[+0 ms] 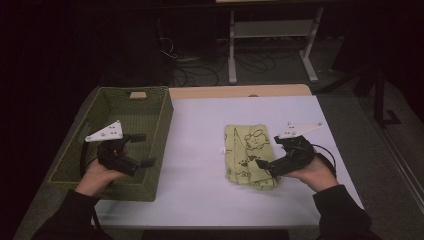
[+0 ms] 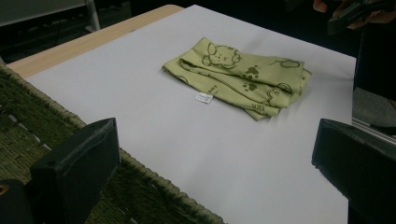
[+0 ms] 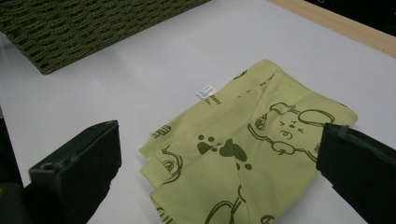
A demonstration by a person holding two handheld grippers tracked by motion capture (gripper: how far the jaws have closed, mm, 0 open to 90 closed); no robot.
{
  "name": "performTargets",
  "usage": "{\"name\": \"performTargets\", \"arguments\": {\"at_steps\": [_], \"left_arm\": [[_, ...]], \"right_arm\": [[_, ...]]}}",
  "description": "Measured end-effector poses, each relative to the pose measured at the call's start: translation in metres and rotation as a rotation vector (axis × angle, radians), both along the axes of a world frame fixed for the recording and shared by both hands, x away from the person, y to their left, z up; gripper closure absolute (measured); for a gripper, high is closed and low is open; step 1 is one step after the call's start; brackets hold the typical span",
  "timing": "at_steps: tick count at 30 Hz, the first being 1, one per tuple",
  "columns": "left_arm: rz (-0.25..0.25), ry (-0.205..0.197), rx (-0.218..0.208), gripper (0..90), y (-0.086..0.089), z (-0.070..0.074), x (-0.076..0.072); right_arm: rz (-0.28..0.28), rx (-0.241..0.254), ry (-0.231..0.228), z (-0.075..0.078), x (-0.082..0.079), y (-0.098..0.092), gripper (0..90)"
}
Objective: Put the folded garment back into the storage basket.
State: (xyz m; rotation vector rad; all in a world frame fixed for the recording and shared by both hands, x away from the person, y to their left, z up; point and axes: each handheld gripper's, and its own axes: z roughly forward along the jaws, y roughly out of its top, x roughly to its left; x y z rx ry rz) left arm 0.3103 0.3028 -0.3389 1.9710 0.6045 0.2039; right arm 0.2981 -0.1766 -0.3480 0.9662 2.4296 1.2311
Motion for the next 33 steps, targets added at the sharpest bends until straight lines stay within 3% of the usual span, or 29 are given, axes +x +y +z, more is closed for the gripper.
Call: {"name": "performTargets", "arguments": {"at_steps": [33], "left_arm": [[0.002,-0.007,0.011,0.0,-0.001,0.000,-0.001]], "right_arm": [[-0.023,-0.009,0.034,-0.022,-0.007,-0.011,0.0]]}}
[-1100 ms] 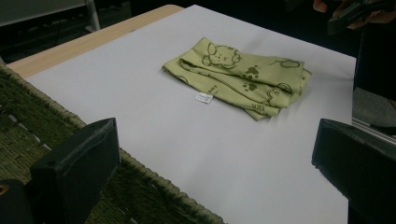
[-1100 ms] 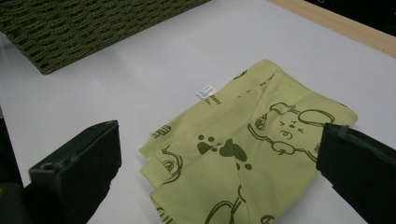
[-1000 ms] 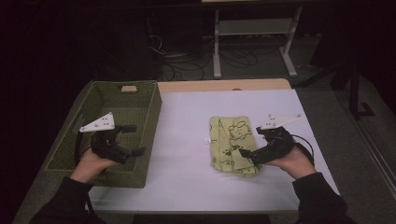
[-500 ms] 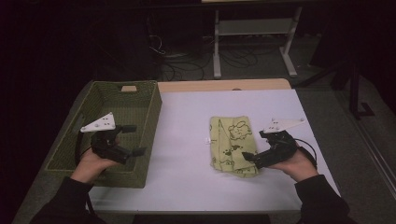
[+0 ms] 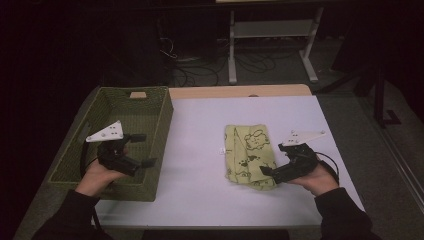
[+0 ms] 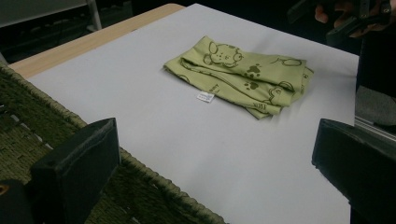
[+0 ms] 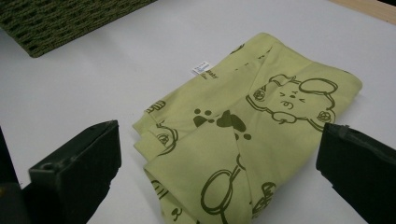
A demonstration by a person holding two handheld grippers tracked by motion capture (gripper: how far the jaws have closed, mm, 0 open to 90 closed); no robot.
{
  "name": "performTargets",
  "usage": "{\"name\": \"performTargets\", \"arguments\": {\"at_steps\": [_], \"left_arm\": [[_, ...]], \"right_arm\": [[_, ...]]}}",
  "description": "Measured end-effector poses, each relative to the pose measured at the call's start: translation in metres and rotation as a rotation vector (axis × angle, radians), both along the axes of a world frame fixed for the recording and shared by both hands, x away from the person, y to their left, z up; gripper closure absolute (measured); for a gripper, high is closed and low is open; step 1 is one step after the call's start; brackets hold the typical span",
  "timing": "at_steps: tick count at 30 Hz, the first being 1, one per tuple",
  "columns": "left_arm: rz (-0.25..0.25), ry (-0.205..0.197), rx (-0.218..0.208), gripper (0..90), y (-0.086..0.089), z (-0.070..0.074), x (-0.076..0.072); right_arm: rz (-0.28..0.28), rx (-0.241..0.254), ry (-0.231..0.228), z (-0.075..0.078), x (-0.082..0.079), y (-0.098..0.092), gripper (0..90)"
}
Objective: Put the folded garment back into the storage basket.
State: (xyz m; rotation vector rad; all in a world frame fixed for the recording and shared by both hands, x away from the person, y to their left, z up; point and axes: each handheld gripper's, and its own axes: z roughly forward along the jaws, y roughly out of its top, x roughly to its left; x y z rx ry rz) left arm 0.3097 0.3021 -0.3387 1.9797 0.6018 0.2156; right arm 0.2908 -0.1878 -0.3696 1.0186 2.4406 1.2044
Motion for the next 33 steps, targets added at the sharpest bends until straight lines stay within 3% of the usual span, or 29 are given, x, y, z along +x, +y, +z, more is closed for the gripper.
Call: {"name": "performTargets", "arguments": {"at_steps": [18,33], "left_arm": [[-0.002,-0.006,-0.003,0.0,0.000,0.000,-0.001],[0.002,-0.006,-0.012,0.0,0.001,0.000,-0.001]], "right_arm": [[-0.021,-0.002,0.015,-0.012,-0.005,-0.007,0.0],[-0.061,0.026,0.031,-0.023,-0.011,-0.022,0.0]]}}
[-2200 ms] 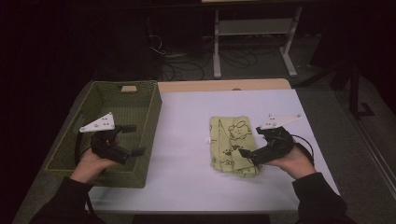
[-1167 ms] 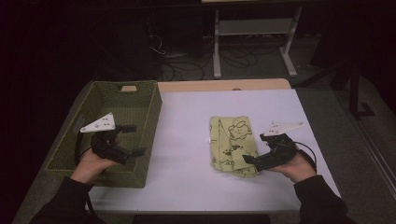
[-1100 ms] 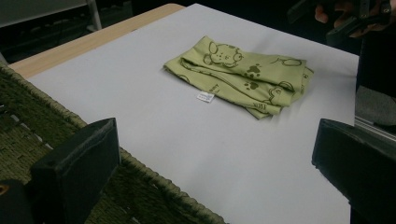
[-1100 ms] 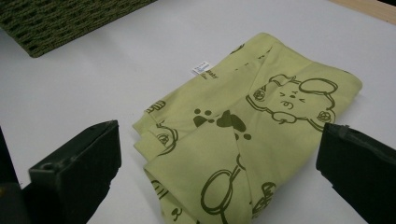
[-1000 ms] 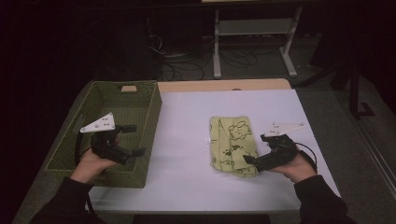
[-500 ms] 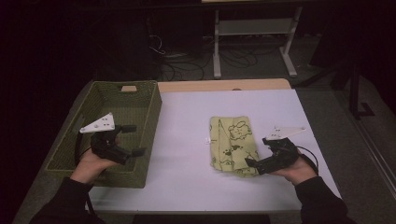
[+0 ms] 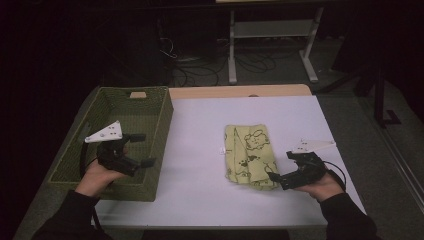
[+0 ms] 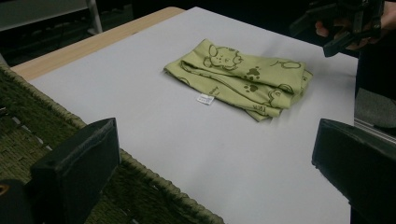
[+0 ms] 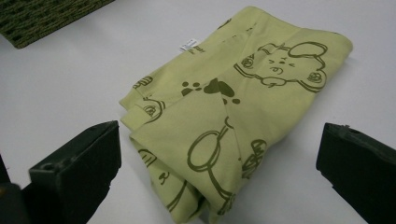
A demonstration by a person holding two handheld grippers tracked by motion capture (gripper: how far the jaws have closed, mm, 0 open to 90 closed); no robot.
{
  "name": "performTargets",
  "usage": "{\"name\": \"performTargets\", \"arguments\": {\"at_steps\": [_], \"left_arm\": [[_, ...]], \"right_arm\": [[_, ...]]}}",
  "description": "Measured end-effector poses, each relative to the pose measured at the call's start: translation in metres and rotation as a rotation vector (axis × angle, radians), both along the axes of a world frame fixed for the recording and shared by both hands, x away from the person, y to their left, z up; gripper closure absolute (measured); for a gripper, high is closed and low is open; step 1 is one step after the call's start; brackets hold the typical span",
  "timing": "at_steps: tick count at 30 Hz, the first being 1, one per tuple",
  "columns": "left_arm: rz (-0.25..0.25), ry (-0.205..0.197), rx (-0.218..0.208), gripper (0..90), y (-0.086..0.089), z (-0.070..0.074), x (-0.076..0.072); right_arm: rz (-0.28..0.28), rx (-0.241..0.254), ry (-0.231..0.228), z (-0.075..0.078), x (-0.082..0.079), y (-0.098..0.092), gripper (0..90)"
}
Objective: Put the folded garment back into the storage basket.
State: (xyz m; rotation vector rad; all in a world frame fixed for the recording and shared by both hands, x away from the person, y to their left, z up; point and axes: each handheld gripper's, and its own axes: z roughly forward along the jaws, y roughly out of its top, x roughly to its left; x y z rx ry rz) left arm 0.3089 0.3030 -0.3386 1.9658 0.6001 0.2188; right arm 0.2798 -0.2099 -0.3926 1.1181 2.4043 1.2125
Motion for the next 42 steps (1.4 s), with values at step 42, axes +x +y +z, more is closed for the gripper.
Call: {"name": "performTargets", "arguments": {"at_steps": [42], "left_arm": [[0.001,-0.005,-0.003,0.0,0.000,0.000,0.000]], "right_arm": [[0.017,-0.064,0.091,-0.038,-0.008,-0.012,0.0]]}}
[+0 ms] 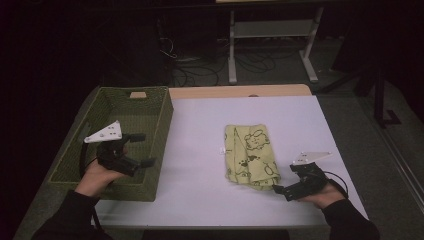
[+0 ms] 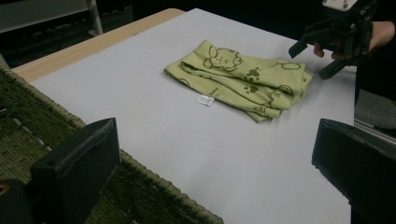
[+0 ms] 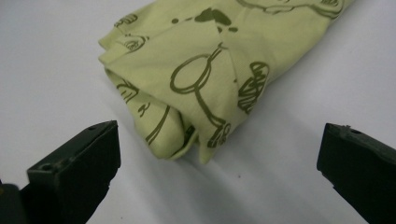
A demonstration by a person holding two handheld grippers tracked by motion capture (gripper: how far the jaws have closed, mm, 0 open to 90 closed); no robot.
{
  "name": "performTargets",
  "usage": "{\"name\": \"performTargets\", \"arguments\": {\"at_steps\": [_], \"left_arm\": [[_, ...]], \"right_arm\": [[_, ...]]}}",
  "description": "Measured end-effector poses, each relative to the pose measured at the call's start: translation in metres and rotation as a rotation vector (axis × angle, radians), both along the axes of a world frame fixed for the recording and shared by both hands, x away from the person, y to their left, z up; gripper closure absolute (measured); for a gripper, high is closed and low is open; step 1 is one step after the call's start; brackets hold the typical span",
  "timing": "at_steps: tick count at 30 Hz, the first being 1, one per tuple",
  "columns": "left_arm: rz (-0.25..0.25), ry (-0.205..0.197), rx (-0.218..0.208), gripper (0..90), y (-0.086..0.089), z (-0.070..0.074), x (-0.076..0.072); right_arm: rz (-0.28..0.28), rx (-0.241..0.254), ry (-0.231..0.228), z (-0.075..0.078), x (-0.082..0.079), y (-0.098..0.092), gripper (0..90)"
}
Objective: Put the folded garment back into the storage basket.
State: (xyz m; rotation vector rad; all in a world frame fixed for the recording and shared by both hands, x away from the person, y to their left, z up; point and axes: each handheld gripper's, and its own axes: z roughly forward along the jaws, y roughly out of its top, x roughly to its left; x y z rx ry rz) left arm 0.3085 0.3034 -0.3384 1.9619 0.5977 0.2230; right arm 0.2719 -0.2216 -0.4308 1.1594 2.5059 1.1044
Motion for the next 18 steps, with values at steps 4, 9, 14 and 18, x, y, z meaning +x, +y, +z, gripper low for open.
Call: {"name": "performTargets", "arguments": {"at_steps": [4,9,14,18], "left_arm": [[-0.001,0.000,0.001,0.0,0.000,0.000,0.000],[-0.002,0.000,0.003,0.0,0.000,0.000,0.000],[-0.002,0.000,0.005,0.1,-0.001,0.000,0.000],[-0.003,0.001,0.003,0.1,0.000,0.000,0.000]], "right_arm": [[0.012,-0.007,0.015,-0.003,0.000,0.002,0.0],[0.026,-0.018,0.029,-0.008,0.001,0.006,0.0],[0.036,-0.023,0.034,-0.011,0.001,0.010,0.0],[0.047,-0.023,0.035,-0.013,0.003,0.013,0.0]]}}
